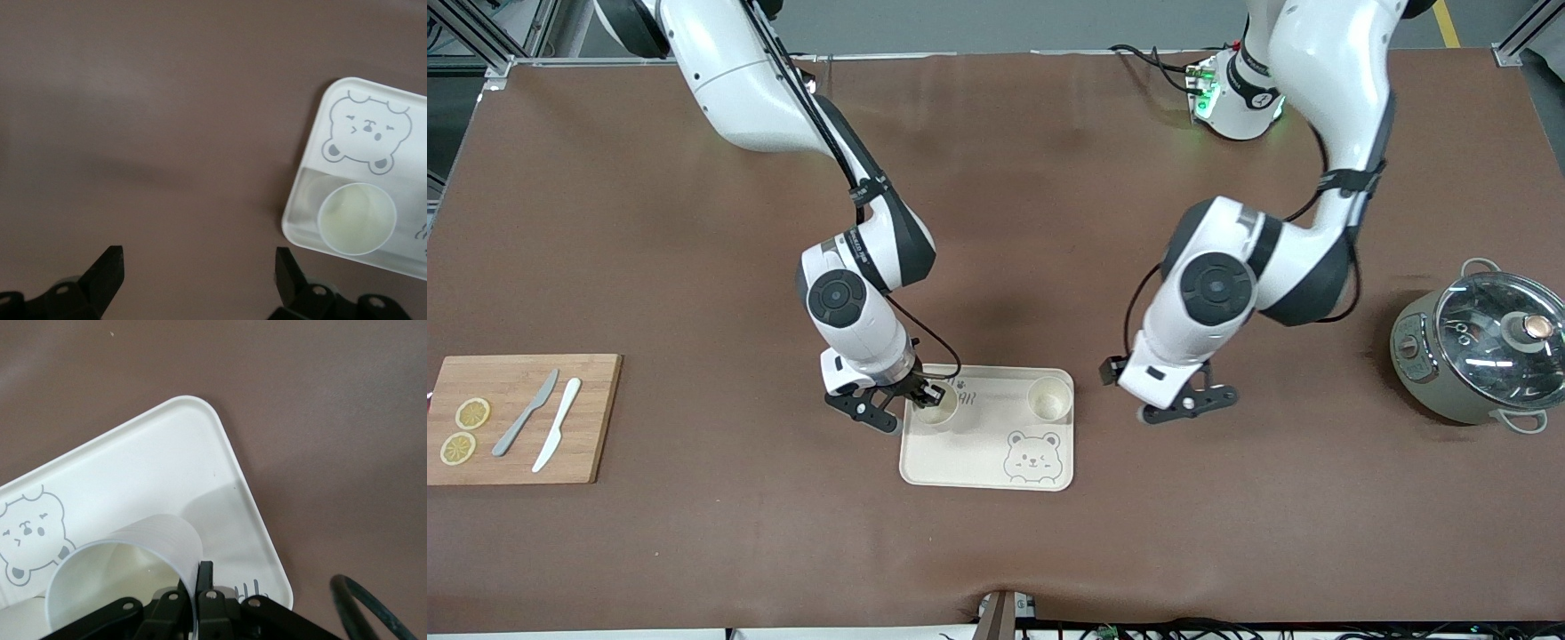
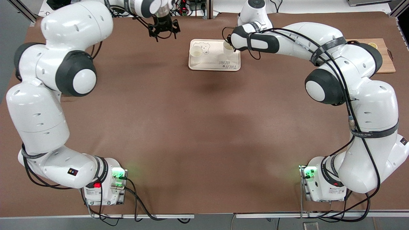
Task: Place white IKEA cup upright on tray with both arms
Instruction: 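Carry the white cup with the right gripper onto the tray beside the other, then open the left gripper and withdraw it while the right gripper lowers its cup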
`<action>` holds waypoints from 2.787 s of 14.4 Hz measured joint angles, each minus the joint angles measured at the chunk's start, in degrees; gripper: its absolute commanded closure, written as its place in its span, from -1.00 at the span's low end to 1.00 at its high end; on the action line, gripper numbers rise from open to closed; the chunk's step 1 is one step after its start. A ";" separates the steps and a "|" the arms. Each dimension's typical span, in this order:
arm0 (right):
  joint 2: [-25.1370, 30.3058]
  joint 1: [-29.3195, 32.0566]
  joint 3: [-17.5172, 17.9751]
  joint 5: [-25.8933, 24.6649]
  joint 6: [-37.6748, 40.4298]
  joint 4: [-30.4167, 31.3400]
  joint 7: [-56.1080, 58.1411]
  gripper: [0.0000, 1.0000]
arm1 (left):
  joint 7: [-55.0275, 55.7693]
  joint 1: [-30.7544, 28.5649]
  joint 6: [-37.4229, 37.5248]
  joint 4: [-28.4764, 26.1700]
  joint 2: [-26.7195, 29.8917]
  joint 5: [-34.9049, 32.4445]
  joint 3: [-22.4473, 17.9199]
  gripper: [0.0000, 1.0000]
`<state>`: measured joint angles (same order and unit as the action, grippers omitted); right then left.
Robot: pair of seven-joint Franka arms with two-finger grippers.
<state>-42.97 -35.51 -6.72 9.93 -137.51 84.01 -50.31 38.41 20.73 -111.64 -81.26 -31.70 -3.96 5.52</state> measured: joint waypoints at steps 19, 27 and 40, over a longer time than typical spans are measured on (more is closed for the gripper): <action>-3.30 -1.41 -0.17 -0.08 -4.86 -0.06 -1.46 0.23 | -31.55 -18.24 3.29 -6.76 11.49 2.38 0.18 -1.00; -3.32 -1.43 -0.26 -0.96 -4.94 -0.10 -1.66 -1.00 | -31.45 -18.39 3.42 -11.44 20.45 2.78 0.25 -1.00; -1.76 -1.38 -1.20 -3.20 -2.03 -1.51 -1.83 -1.00 | -31.47 -18.67 12.99 -8.86 29.82 4.38 -0.01 -1.00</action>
<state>-44.72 -36.89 -7.91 6.73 -139.54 82.50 -52.14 6.94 2.05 -98.65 -90.13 -1.88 0.41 5.51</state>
